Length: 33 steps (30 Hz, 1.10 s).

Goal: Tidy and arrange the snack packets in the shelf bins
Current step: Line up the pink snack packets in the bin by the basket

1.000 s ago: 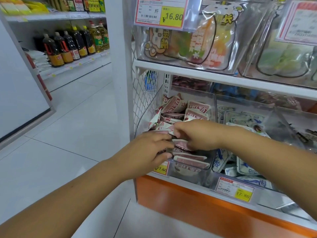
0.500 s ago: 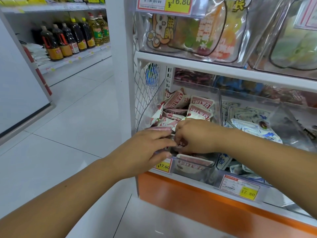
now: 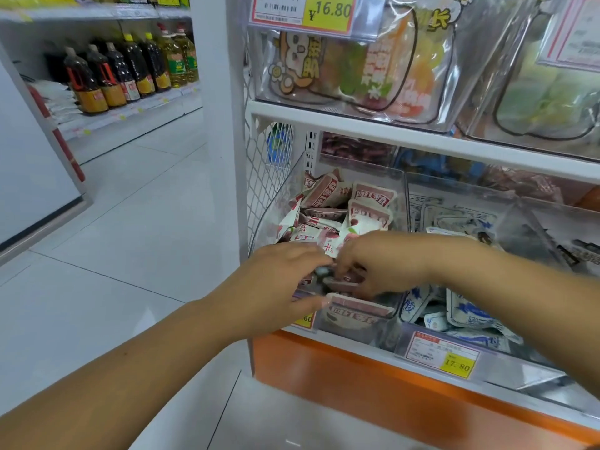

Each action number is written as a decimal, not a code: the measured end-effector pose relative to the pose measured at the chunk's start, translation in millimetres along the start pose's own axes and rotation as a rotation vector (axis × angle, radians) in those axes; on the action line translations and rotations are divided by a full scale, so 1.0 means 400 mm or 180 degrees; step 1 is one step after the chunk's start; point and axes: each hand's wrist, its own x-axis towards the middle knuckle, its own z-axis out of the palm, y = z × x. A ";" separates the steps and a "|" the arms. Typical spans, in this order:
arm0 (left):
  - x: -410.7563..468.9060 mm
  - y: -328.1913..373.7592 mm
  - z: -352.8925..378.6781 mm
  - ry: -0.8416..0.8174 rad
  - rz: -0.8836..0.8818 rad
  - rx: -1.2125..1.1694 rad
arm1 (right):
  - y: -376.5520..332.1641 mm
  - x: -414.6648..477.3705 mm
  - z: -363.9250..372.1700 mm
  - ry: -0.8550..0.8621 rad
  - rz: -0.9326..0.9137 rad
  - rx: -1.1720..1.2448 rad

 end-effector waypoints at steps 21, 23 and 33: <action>0.004 0.005 0.035 0.0266 0.0225 -0.0097 | -0.024 -0.012 0.057 0.0577 0.0061 -0.0862; 0.003 0.008 0.038 0.0362 0.0182 -0.0290 | -0.024 -0.022 0.039 0.0595 0.0128 -0.0698; 0.024 0.037 0.013 0.0314 -0.0414 -0.0852 | 0.001 -0.029 -0.021 -0.0289 0.0042 0.0320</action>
